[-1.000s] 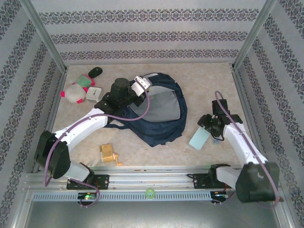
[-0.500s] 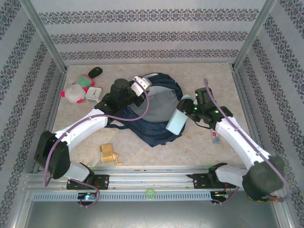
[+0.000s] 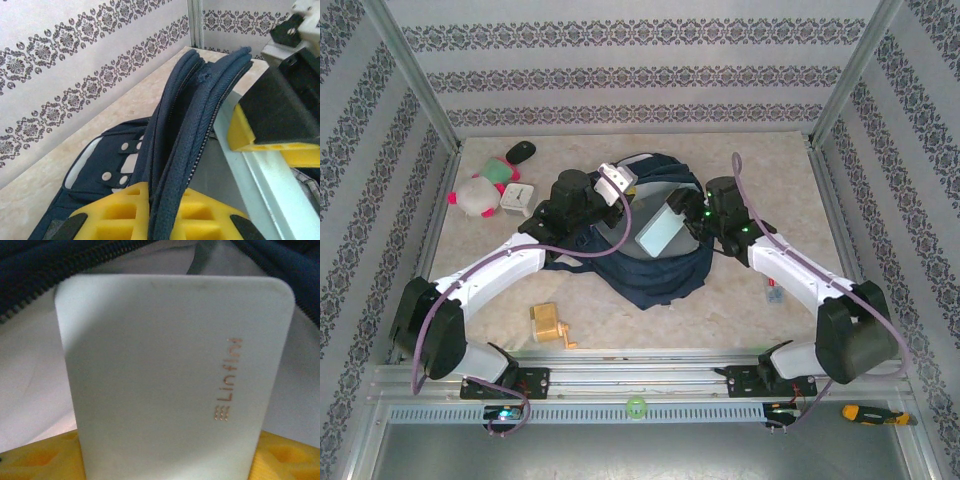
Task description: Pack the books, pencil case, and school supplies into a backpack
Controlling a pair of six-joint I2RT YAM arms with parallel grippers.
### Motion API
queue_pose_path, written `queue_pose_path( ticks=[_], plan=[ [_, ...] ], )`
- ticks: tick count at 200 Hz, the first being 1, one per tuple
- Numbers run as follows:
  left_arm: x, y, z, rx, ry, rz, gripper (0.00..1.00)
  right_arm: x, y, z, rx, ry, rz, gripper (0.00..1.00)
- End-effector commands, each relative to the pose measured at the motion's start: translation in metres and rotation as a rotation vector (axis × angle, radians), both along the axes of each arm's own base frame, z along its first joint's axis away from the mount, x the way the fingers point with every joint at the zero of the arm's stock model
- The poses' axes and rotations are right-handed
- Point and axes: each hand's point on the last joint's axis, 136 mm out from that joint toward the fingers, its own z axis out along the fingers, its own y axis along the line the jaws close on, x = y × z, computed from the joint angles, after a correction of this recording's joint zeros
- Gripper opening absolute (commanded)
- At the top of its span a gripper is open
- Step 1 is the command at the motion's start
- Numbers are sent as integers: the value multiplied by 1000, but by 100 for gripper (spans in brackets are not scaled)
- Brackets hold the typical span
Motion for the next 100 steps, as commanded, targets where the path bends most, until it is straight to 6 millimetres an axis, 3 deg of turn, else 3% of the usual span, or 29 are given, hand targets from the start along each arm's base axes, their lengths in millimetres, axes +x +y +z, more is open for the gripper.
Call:
queue_pose_path(
  ticks=[1, 14, 47, 82, 100],
  plan=[
    [-6, -3, 71, -144, -173, -38, 0, 8, 13, 2, 52, -18, 2, 73],
    [-7, -3, 72, -143, -176, -41, 0, 6, 18, -7, 47, 5, 16, 79],
    [-8, -2, 72, -139, -181, -38, 0, -14, 27, -35, 10, 69, 53, 80],
    [-10, 1, 71, -131, -185, -33, 0, -33, 35, -51, -20, 99, 78, 66],
    [-12, 2, 72, -130, -191, -33, 0, -40, 43, -60, -38, 112, 83, 64]
  ],
)
